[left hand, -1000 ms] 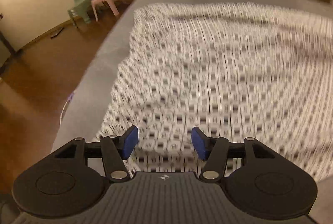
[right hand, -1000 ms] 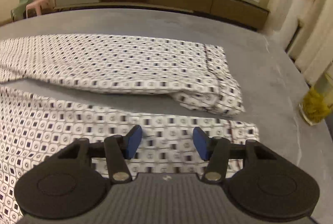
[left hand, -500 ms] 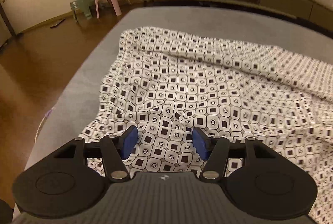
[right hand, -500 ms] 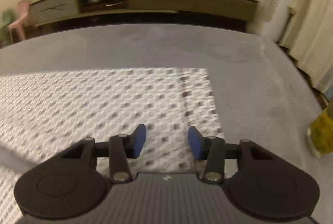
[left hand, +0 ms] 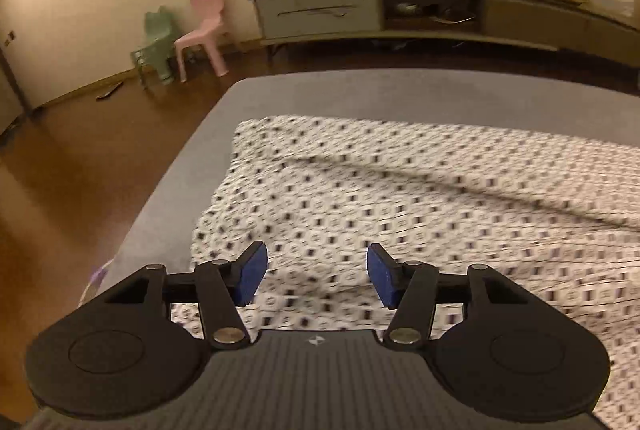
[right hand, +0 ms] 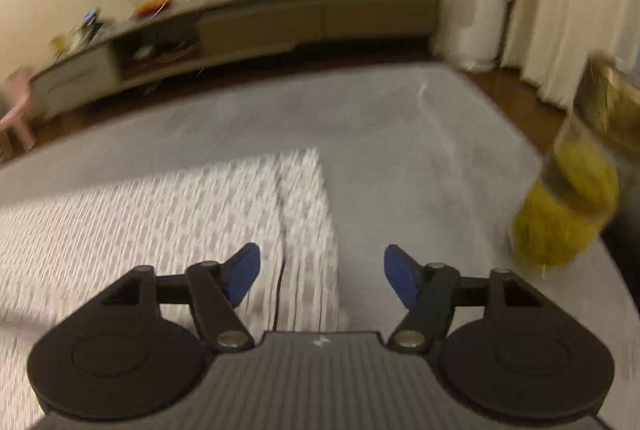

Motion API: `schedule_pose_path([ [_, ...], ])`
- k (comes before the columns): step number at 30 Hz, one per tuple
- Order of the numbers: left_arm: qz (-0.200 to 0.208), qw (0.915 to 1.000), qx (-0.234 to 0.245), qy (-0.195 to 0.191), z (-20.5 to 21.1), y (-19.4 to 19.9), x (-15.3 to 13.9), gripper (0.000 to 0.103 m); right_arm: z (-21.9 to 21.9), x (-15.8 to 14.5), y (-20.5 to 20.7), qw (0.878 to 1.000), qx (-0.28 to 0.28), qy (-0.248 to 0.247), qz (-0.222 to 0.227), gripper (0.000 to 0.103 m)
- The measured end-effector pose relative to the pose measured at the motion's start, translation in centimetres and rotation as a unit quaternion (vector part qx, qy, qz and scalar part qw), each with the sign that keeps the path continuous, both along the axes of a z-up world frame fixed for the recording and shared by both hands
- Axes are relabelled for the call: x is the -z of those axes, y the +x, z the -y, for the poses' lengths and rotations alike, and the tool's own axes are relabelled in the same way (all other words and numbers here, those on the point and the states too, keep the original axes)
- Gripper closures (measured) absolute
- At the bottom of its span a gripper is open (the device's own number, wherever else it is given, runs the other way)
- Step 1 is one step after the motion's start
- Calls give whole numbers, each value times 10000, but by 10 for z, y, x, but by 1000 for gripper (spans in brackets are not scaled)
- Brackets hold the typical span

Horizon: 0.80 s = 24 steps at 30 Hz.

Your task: Fold clothes

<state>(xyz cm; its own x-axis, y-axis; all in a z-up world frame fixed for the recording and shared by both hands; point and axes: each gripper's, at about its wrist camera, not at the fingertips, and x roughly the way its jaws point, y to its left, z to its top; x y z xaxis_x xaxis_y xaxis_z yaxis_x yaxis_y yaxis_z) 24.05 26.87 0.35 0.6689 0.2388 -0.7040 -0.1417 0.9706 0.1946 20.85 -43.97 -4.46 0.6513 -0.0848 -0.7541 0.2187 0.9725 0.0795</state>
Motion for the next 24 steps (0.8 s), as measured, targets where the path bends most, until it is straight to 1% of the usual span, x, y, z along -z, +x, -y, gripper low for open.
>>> schedule_pose_path([
  [2,-65,9999,96,-28,3,0,7,44,0,10,-8,9997,-155,17,-203,31],
  [3,-110,9998,135,-32,4,1,11,44,-1,16,-8,9995,-225,44,-194,32],
  [4,-183,9997,161,-41,3,3,19,44,-1,22,-7,9994,-299,75,-177,41],
  [5,-256,9995,157,-27,1,5,26,44,-3,26,-3,9990,-402,105,-152,63],
  [6,-324,9994,140,-2,-1,6,32,44,-7,27,1,9988,-485,17,-82,75],
  [7,-391,9992,123,23,-4,6,38,44,-12,26,4,9984,-564,-83,-7,93],
  [8,-449,9990,69,57,-10,6,41,44,-16,19,3,9985,-518,-124,145,93],
  [9,-501,9987,-2,96,-18,5,42,44,-18,6,1,9979,-470,-172,405,93],
  [11,-605,9979,-146,180,-33,4,46,44,-13,-22,-4,9962,-264,-99,828,93],
  [12,-636,9975,-191,238,-38,2,47,45,-10,-28,-3,9964,-109,-117,828,93],
  [13,-657,9971,-223,299,-42,0,48,43,-11,-24,-1,9974,-24,-309,657,93],
  [15,-644,9968,-266,383,-49,-4,46,43,-10,-4,3,9990,57,-424,135,91],
  [16,-586,9972,-266,386,-50,-7,41,43,-10,7,5,9987,96,-473,-130,88],
  [17,-527,9975,-266,389,-52,-10,36,43,-10,17,7,9978,134,-523,-394,81],
  [18,-469,9978,-266,392,-53,-13,31,43,-14,15,5,9959,186,-778,-424,74],
  [20,-321,9985,-269,360,-58,-21,18,43,-23,-9,-9,9888,444,-1422,84,58],
  [21,-216,9989,-272,307,-62,-27,10,43,-30,-21,-18,9840,542,-1656,379,55],
  [23,-84,9994,-271,190,-70,-37,-2,43,-41,-40,-31,9810,518,-1682,822,52],
  [24,-95,9995,-262,121,-74,-41,-4,43,-47,-42,-32,9843,400,-1494,852,52],
])
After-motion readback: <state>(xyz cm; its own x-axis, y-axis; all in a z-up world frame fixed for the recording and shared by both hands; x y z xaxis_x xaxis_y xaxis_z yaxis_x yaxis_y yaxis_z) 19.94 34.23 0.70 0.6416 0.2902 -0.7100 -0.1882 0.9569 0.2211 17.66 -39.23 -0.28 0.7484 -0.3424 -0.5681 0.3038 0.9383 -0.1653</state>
